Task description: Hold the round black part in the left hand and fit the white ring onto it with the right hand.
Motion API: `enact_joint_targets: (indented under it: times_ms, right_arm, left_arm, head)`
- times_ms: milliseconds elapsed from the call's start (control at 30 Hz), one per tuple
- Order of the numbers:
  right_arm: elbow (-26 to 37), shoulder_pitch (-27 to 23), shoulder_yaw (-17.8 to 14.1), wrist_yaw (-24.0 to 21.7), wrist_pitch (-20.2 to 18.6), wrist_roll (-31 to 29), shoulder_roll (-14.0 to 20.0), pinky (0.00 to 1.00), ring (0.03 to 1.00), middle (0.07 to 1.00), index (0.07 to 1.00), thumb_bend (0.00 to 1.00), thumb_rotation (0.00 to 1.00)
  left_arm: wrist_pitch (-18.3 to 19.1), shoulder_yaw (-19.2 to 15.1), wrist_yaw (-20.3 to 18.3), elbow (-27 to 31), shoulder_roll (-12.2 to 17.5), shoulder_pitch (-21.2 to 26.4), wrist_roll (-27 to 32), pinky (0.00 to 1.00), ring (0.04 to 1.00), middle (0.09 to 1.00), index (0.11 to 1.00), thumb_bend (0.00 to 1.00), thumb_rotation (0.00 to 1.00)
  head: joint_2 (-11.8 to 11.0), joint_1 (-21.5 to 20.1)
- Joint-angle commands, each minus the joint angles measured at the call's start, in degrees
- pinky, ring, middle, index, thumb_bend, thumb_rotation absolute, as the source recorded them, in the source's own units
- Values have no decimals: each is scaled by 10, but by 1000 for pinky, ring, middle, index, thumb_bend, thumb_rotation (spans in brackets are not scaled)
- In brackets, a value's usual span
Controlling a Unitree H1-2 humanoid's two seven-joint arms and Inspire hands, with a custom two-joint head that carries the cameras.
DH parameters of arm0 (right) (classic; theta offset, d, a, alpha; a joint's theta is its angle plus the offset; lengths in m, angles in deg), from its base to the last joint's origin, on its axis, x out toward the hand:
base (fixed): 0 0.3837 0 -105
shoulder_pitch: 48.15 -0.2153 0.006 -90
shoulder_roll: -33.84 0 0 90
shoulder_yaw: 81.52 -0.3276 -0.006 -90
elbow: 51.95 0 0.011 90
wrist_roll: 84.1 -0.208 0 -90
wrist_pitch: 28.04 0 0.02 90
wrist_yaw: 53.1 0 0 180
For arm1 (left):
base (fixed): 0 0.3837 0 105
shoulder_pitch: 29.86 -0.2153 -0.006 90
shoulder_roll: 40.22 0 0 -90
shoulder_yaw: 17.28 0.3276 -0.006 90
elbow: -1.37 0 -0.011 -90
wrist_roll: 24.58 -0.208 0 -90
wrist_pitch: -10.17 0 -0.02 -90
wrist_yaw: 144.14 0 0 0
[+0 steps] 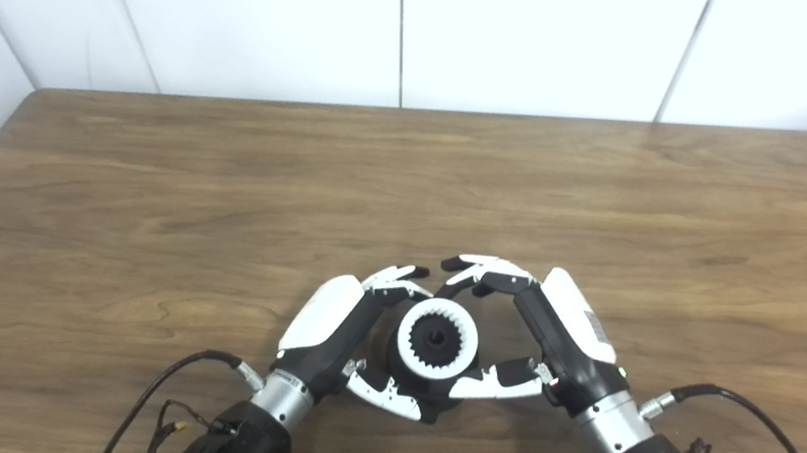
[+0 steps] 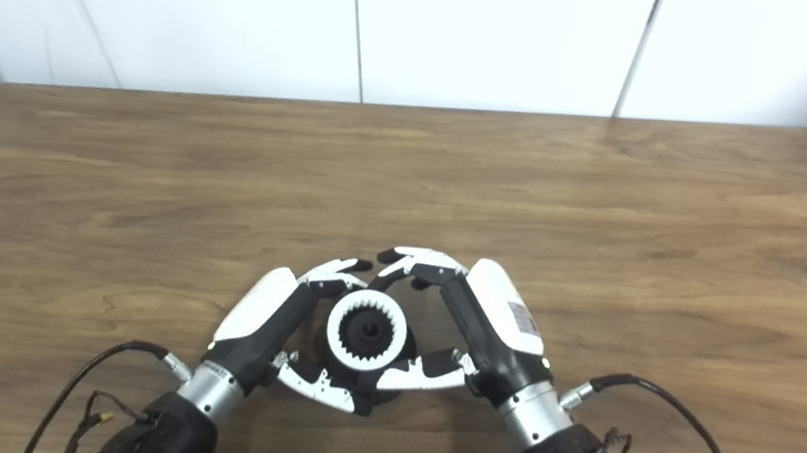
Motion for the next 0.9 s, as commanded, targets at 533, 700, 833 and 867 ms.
enact_joint_targets:
  times_ms: [533, 700, 833, 867]
  right_arm:
    - [-43, -19, 1, 20, 16, 22, -18, 719, 819, 783, 482, 518, 144]
    - [-43, -19, -2, 22, 17, 22, -14, 712, 816, 782, 482, 517, 144]
    - [-41, -19, -6, 24, 16, 24, -12, 714, 815, 780, 483, 517, 145]
    - [-40, -18, -6, 24, 15, 24, -12, 718, 816, 781, 483, 517, 144]
  left_arm:
    - [7, 4, -12, 17, 0, 9, 0, 817, 934, 908, 578, 929, 189]
    - [3, 3, -11, 17, 3, 8, 2, 803, 928, 905, 577, 928, 185]
    - [4, 1, -14, 20, 6, 8, 4, 791, 926, 905, 576, 925, 188]
    - [7, 0, -16, 21, 7, 8, 6, 801, 932, 909, 576, 925, 191]
  head:
    - [8, -3]
    - [9, -9]
    - [11, -17]
    - [12, -18]
